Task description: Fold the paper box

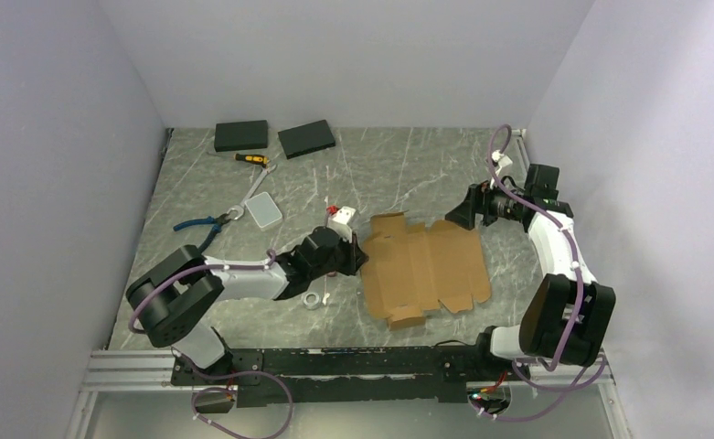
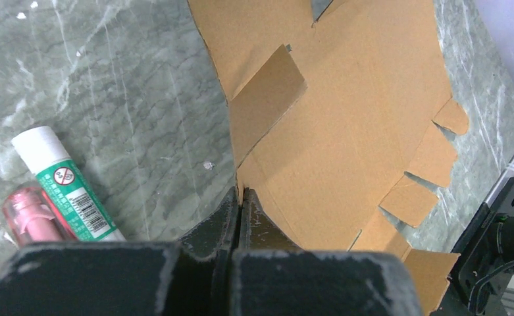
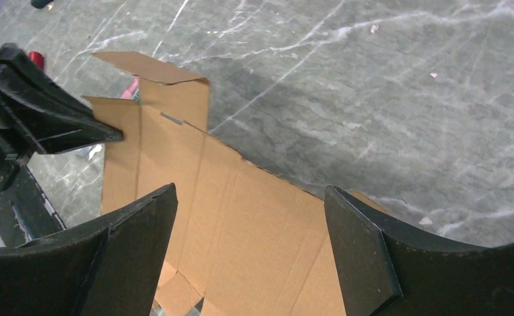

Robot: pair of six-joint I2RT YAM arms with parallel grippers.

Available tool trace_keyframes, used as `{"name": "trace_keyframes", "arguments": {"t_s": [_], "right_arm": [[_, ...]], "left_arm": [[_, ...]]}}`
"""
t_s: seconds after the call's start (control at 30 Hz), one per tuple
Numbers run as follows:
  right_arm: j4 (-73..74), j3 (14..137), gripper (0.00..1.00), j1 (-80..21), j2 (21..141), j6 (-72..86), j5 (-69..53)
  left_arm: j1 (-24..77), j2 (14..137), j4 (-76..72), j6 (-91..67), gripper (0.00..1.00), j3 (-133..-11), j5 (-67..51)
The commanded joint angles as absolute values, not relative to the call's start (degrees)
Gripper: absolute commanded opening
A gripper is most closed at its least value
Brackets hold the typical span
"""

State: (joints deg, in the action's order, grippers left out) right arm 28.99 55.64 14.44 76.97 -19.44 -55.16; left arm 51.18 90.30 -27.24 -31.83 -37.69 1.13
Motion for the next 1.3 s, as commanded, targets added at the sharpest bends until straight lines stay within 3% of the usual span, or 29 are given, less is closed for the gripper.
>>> {"name": "trace_keyframes", "arguments": {"t_s": [0.0, 0.23, 0.8, 1.27], "right_arm": [[27.01, 56.04, 0.86, 16.18, 76.68, -18.91, -54.07], [26.60, 54.71, 0.87, 20.56, 75.55, -20.33, -57.72], [32.06, 53.13, 0.87, 20.61, 78.05, -33.79, -66.30], [37.81, 54.32, 0.88, 20.39, 89.42, -41.77, -71.67]], "left_arm": [[51.78, 86.28, -31.82, -27.49, 0.00, -35.44, 5.40], [51.83, 80.60, -34.94, -27.39, 0.00, -31.59, 4.51], [51.77, 69.60, -38.27, -30.91, 0.00, -24.52, 4.29], [51.77, 66.96, -41.70, -29.97, 0.00, -21.60, 0.97]]}}
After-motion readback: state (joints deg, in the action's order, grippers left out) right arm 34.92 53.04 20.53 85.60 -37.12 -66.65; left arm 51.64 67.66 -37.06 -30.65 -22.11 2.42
